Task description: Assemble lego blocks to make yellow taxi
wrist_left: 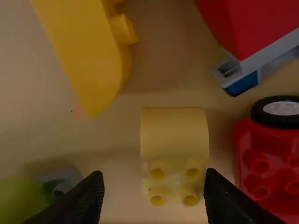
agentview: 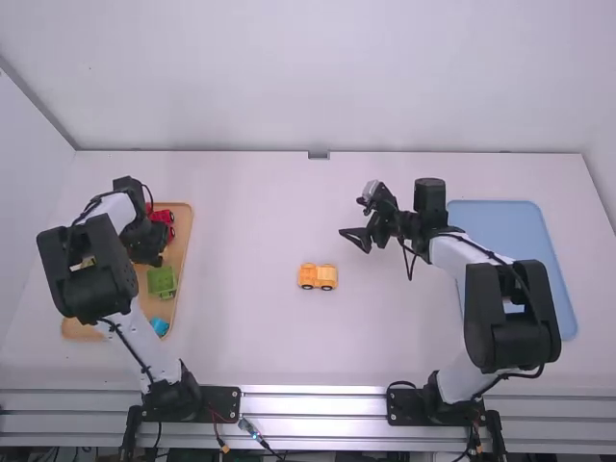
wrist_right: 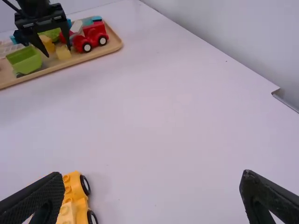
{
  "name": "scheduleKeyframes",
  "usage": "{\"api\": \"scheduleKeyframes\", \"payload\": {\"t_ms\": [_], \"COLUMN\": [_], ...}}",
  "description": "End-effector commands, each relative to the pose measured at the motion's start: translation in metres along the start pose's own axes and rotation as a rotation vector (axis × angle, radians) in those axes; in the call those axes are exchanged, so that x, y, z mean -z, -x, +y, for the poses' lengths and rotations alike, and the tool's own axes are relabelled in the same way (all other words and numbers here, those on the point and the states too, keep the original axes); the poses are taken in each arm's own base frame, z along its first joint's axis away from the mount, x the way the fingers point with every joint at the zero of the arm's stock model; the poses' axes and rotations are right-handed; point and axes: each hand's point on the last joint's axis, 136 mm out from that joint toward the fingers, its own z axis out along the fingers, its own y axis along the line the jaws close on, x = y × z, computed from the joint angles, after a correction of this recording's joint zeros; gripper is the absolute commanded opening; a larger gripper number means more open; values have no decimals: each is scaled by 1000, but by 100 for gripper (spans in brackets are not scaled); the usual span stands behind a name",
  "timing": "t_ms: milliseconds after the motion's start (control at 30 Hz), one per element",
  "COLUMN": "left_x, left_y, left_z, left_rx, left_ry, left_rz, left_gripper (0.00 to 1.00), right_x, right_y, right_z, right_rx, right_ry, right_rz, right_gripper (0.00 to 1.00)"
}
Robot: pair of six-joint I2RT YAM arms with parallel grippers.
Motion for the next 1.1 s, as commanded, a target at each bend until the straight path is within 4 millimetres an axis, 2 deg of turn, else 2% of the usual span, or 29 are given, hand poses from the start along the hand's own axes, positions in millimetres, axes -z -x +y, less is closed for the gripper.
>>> {"api": "scheduleKeyframes", "payload": {"t_ms": [0, 200, 367, 433, 467, 500, 533, 700, 800, 967, 1067], "left_x": [-6, -10, -10, -5, 1, 1, 9, 37, 50, 56, 56], "left_y": [0, 3, 4, 5, 6, 6, 6, -3, -8, -31, -50], "left_z": [12, 5, 4, 2, 0, 0, -3, -24, -27, -24, -27], "left_rx": [13, -79, -78, -78, -77, -77, -78, -64, -13, 29, -26], "left_ry": [32, -4, -9, -8, -2, -2, -1, -46, -37, 16, 21], "left_rz": [-1, -15, -17, -17, -13, -13, -2, 61, 84, 71, 33], "left_gripper": [52, 37, 23, 17, 10, 10, 4, 2, 2, 2, 2], "right_x": [1, 1, 1, 1, 1, 1, 1, 1, 1, 1, 1], "right_y": [2, 2, 1, 1, 2, 2, 2, 2, 2, 2, 2], "right_z": [2, 2, 2, 2, 2, 2, 2, 2, 2, 2, 2], "right_rx": [-2, -2, -2, -2, -2, -2, -2, -2, -2, 0, 3], "right_ry": [6, 6, 6, 6, 6, 6, 6, 6, 6, 6, 5], "right_rz": [-4, -4, -4, -4, -4, -4, -4, -4, -4, -5, -5], "right_gripper": [99, 99, 99, 99, 99, 99, 99, 99, 99, 99, 99]}}
